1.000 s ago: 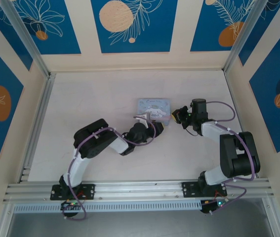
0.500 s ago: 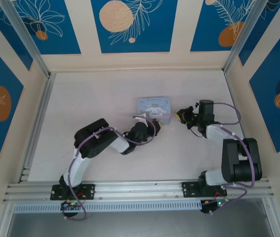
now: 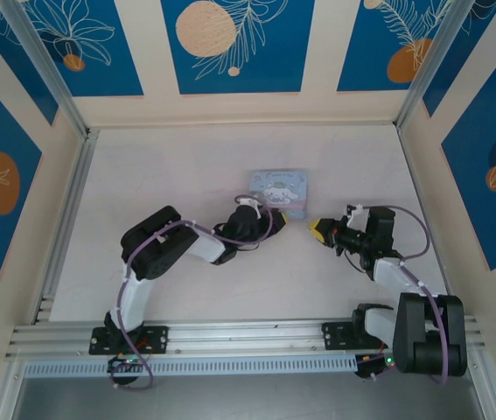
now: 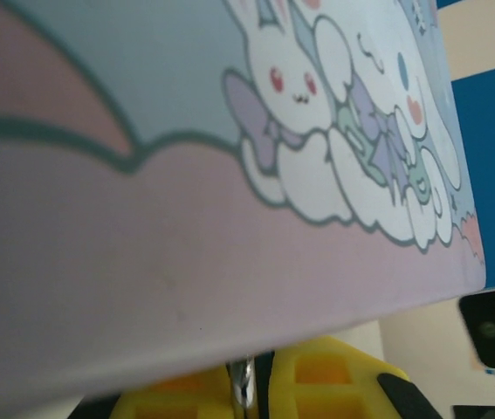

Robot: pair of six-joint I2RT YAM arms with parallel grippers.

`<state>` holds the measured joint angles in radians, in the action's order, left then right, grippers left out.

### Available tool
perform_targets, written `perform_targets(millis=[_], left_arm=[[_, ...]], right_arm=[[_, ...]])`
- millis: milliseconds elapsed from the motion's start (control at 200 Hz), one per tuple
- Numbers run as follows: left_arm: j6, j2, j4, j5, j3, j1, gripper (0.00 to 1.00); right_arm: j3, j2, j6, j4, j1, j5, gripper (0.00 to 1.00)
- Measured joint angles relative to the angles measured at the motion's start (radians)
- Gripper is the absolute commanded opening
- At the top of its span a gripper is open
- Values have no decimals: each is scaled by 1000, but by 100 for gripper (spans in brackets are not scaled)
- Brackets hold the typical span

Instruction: Unlock the padlock with the key

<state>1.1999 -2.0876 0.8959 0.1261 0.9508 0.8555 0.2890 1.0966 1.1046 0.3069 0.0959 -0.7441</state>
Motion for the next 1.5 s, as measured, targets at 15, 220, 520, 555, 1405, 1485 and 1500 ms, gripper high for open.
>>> perform_targets(millis=[15,220,520,555,1405,1485,1500], left_arm=[[6,2,-2,12,0,-3,0],[98,21,-5,145,2,-38,0],[236,31,15,265,2,-55,0],[250,32,16,272,2,-55,0],[341,123,-25,309,-1,-38,0],[346,123,-23,307,-1,-35,0],[347,123,-23,307,-1,-35,0]], right_arm=[[-6,-4,0,5,1,-10,0],[-34,-56,-3,76,4,-133,0],[-55,-67,29,122,4,-176,0],[-59,-67,33,124,4,-175,0],[-157,-106,261,218,-92,63,0],[-157,-119,284,224,-101,91,0],[-157,-122,287,224,-104,95,0]])
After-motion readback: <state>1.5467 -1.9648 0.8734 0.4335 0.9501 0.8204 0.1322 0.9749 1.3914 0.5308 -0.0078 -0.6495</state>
